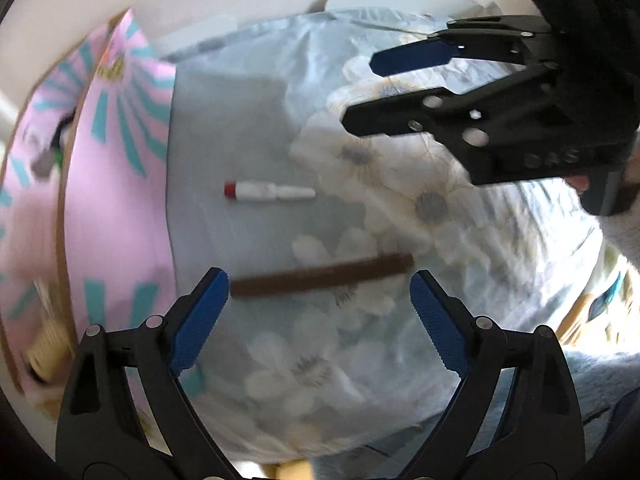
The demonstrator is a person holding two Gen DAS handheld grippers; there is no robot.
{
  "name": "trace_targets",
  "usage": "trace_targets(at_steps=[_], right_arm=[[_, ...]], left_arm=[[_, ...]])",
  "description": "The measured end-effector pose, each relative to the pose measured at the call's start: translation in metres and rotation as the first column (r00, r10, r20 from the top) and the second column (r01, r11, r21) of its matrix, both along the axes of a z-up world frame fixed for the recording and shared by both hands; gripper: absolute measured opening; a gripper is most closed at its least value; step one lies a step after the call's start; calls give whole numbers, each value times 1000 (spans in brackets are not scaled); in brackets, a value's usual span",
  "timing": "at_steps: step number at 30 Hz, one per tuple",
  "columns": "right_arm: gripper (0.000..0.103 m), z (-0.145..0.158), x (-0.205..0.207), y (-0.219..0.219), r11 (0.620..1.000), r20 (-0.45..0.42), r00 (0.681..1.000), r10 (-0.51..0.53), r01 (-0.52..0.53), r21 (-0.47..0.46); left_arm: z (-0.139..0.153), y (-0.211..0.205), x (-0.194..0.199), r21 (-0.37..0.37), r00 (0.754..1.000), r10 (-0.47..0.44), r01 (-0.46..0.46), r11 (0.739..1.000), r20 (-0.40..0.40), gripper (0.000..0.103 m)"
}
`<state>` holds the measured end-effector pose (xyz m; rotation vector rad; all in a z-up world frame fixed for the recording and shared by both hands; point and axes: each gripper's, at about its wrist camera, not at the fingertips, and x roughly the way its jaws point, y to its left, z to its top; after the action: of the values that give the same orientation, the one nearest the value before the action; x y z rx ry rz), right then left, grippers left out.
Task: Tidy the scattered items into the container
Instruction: 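Move both tools back over the brown stick and red-capped white tube, then grasp the brown stick with the left tool while the right grasps the red-capped tube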
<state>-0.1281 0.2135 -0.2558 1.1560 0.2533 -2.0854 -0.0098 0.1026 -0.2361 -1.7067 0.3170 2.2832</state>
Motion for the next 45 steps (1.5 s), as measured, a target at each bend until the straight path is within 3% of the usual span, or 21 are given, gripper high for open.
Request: trace_targets(at_steps=[5, 10, 16, 24, 33, 39, 45], right_arm=[[54, 2, 6, 8, 999, 5, 999, -38, 38, -7], [54, 0, 8, 4, 1000, -11, 1000, -15, 15, -7], [53, -5, 9, -10, 997, -56, 995, 78, -79, 1], [36, -24, 10, -41, 964, -65, 961, 267, -266, 31], [28, -40, 13, -65, 943, -92, 939, 331, -326, 60], [20, -47, 10, -76, 931, -79, 928, 363, -359, 66], [10, -47, 1, -79, 930, -40, 931, 363, -359, 82]], left_arm=[[-16, 14, 0, -74, 992, -124, 123, 990, -2, 90], [-26, 18, 14, -87, 978, -207, 207, 974, 5, 88], [-33, 16, 20, -70, 971, -239, 238, 969, -8, 84], [-32, 7, 24, -1, 972, -227, 228, 974, -57, 84], [-32, 2, 37, -2, 958, -258, 260, 966, -126, 80], [-31, 6, 46, -10, 936, -320, 322, 947, -147, 66], [-27, 12, 48, 13, 914, -390, 394, 919, -111, 39]])
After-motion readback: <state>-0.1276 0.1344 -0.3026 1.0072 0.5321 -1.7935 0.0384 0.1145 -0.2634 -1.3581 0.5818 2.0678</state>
